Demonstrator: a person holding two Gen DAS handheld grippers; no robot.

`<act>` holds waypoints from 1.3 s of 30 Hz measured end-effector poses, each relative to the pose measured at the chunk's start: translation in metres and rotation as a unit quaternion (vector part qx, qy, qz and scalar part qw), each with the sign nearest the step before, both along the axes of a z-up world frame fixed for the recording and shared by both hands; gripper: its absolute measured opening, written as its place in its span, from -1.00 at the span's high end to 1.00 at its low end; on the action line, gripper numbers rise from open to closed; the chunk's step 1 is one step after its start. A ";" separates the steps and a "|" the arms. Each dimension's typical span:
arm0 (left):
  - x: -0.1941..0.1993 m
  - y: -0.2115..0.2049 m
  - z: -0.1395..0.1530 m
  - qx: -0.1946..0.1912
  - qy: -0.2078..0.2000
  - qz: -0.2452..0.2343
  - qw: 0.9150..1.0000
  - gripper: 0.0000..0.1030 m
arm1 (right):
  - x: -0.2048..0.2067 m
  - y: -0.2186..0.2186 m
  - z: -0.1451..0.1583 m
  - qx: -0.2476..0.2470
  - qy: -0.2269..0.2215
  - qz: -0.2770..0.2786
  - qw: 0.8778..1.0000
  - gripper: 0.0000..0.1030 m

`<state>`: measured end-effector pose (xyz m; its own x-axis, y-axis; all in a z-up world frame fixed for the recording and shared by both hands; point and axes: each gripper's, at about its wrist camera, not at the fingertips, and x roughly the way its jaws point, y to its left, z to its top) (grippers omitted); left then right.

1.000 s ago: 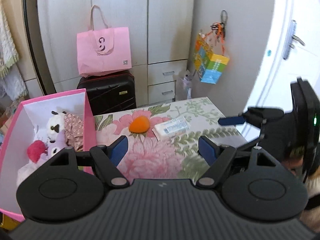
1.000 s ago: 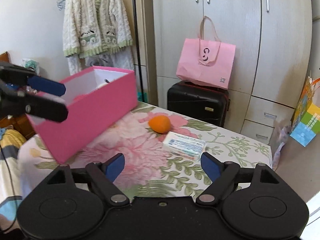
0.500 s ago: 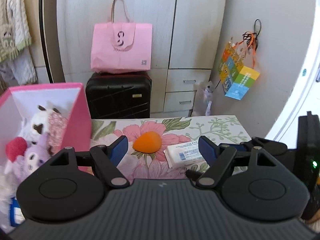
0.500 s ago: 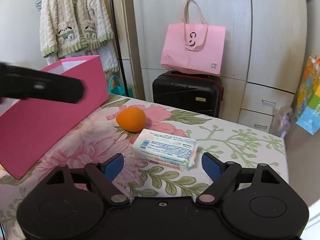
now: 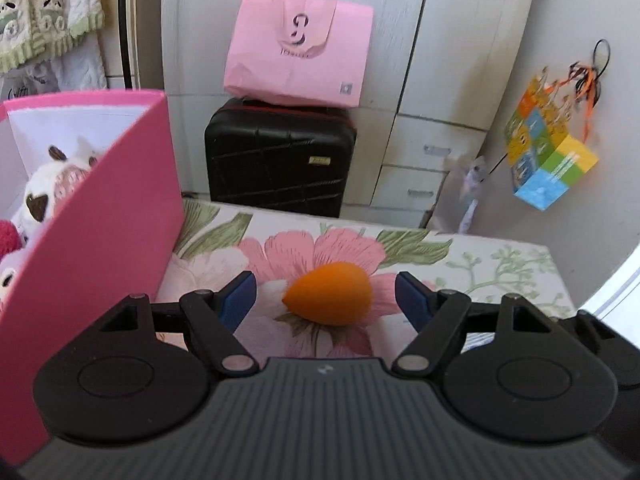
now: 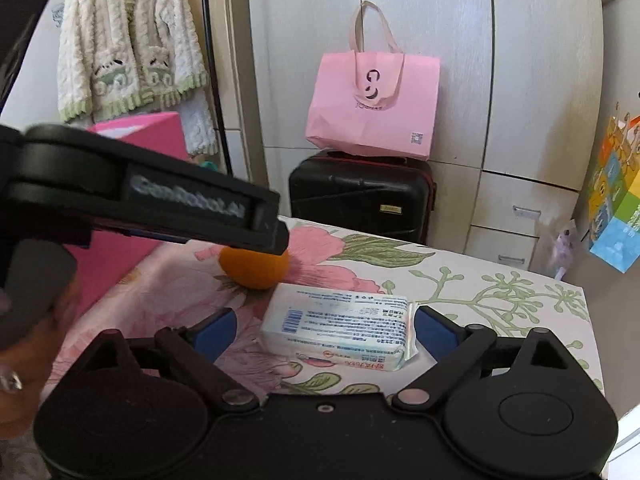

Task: Organize soft objects
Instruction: 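Grasp the orange sponge with the left gripper while the right grasps the white soap bar, then lift the orange sponge and soap bar with both grippers toward the pink box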

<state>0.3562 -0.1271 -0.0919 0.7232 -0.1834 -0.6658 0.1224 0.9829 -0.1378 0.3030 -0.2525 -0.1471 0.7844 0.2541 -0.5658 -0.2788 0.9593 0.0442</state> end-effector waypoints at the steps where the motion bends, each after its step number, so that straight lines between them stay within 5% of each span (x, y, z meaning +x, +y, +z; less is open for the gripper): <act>1: 0.002 0.000 -0.003 -0.003 0.006 0.001 1.000 -0.45 | 0.002 0.001 -0.002 -0.002 0.004 0.000 1.000 -0.89; 16: 0.009 -0.002 -0.018 -0.016 0.022 0.008 1.000 -0.01 | 0.015 0.004 -0.011 -0.010 0.028 0.004 1.000 -0.92; 22: 0.005 -0.003 -0.016 -0.005 0.015 0.000 1.000 0.04 | 0.007 0.003 -0.009 -0.020 0.018 0.003 1.000 -0.66; 39: -0.044 0.009 -0.002 -0.007 -0.017 -0.025 1.000 0.04 | -0.050 -0.002 -0.003 -0.018 0.010 -0.040 0.999 -0.62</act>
<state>0.3125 -0.1186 -0.0934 0.7350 -0.2289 -0.6382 0.1751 0.9734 -0.1474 0.2528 -0.2544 -0.1501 0.7902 0.1693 -0.5891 -0.1998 0.9798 0.0136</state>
